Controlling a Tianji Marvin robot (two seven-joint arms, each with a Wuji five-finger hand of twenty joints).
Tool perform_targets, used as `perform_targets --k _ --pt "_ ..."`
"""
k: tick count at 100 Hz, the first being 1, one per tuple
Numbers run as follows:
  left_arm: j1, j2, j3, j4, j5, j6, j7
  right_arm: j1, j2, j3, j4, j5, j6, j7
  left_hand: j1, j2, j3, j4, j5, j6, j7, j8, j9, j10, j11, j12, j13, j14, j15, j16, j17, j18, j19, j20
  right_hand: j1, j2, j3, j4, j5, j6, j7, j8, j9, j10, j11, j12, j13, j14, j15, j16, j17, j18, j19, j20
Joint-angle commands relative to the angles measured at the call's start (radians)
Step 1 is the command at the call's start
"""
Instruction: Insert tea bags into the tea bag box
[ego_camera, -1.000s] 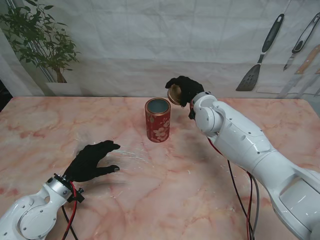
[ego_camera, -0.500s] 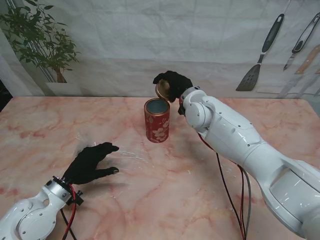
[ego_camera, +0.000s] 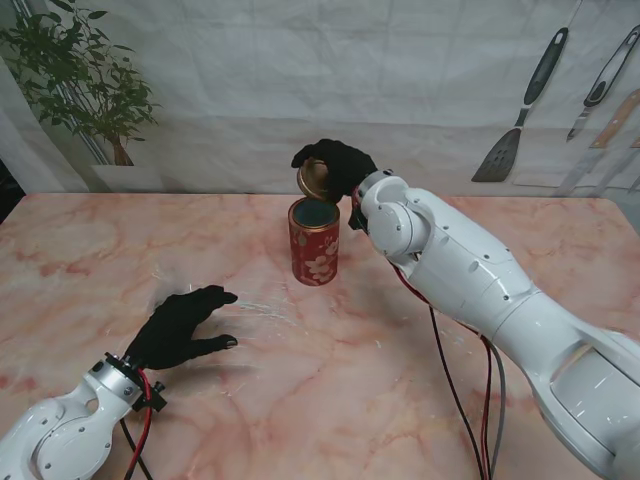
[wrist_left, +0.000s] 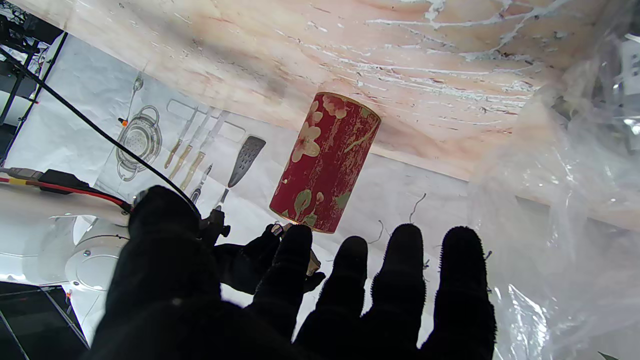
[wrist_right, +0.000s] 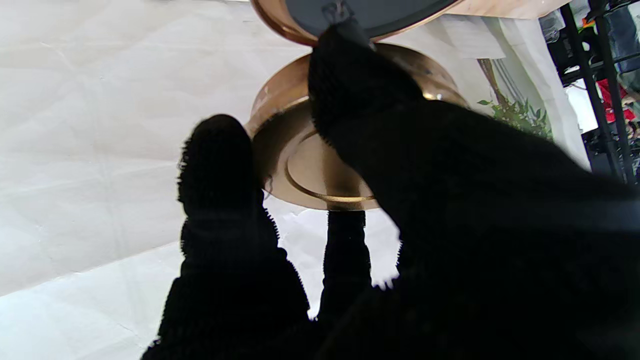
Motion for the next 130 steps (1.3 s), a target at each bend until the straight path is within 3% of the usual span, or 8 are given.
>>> perform_targets --k 1,28,130 --pt "0.0 0.001 0.001 -0.008 0.001 -0.002 -0.013 -0.012 0.018 -0.001 -0.02 -0.023 -0.009 0.028 0.015 0.029 0.006 0.023 0.03 -0.024 0.007 0.004 0.008 -0.029 -0.002 -0.004 0.016 -0.027 -0.014 0.01 0.003 -0.025 0.023 0.012 0.202 0.269 0.169 0.144 0.106 0.106 0.123 0.03 0.232 0.008 0.287 0.105 0.207 -0.36 0.141 0.047 -0.086 -0.045 0.038 0.017" --pt "-0.002 0.002 0.001 -0.009 0.001 -0.003 -0.015 -0.026 0.043 -0.003 -0.044 -0.038 -0.027 0.09 0.015 0.03 0.007 0.023 0.03 -0.025 0.007 0.004 0.009 -0.029 -0.002 -0.004 0.016 -0.028 -0.015 0.009 0.003 -0.025 0.022 0.011 0.203 0.273 0.164 0.146 0.103 0.103 0.122 0.03 0.233 0.011 0.29 0.11 0.206 -0.359 0.14 0.05 -0.087 -0.047 0.038 0.02" --pt "-0.009 0.002 0.004 -0.006 0.002 -0.004 -0.014 -0.076 0.096 0.047 -0.193 -0.079 -0.063 0.186 0.013 0.03 0.006 0.023 0.03 -0.025 0.006 0.004 0.008 -0.029 -0.003 -0.004 0.015 -0.028 -0.015 0.009 0.004 -0.025 0.023 0.012 0.205 0.292 0.148 0.153 0.096 0.099 0.117 0.027 0.234 0.018 0.289 0.118 0.206 -0.357 0.141 0.053 -0.087 -0.045 0.035 0.029"
